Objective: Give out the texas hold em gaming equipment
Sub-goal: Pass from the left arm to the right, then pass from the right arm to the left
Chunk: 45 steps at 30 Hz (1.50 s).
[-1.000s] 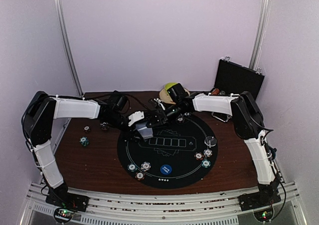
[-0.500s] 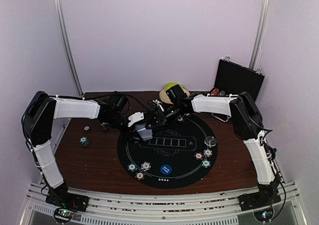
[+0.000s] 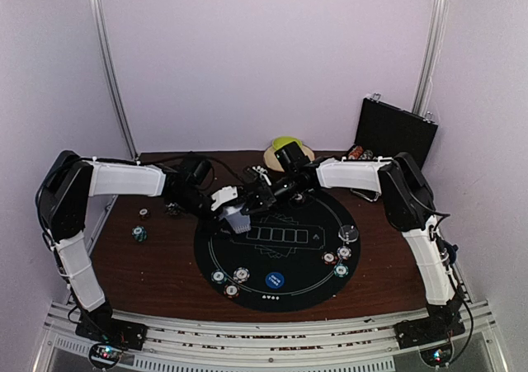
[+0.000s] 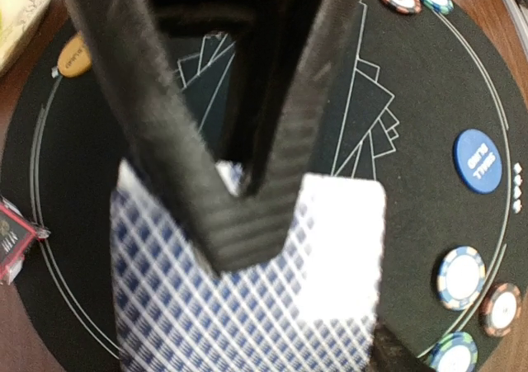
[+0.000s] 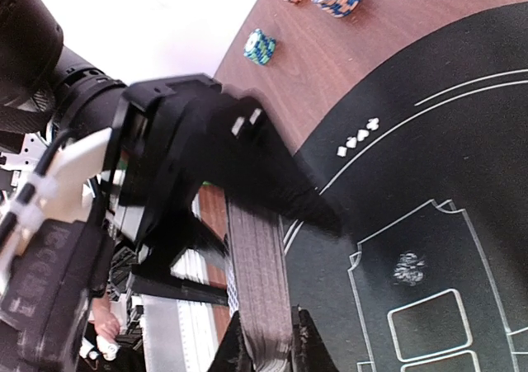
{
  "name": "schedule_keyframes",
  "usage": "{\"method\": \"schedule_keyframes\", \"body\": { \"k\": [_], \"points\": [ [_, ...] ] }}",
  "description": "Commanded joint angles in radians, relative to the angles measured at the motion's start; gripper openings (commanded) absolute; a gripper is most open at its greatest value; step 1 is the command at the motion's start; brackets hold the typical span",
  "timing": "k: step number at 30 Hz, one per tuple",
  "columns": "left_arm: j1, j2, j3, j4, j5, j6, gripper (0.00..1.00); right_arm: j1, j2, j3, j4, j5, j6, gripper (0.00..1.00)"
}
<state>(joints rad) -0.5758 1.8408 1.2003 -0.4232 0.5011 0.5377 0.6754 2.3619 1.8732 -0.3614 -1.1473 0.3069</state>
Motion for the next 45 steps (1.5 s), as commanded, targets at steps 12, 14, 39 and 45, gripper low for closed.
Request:
{"method": "schedule_keyframes", "body": {
  "k": [12,14,39,45],
  "points": [
    [-0.013,-0.023,-0.055,0.132,-0.116,0.060,0.98,0.009,0.016,-0.023,0.069,-0.047,0.079,0.00],
    [-0.020,-0.031,-0.068,0.134,-0.136,0.074,0.98,0.009,0.016,-0.025,0.073,-0.043,0.083,0.00],
    [-0.087,-0.045,-0.113,0.211,-0.260,0.076,0.70,0.004,0.030,-0.025,0.065,0.000,0.080,0.00],
    [-0.090,-0.036,-0.109,0.198,-0.256,0.077,0.66,0.004,0.038,-0.025,0.066,0.001,0.080,0.00]
  ]
}}
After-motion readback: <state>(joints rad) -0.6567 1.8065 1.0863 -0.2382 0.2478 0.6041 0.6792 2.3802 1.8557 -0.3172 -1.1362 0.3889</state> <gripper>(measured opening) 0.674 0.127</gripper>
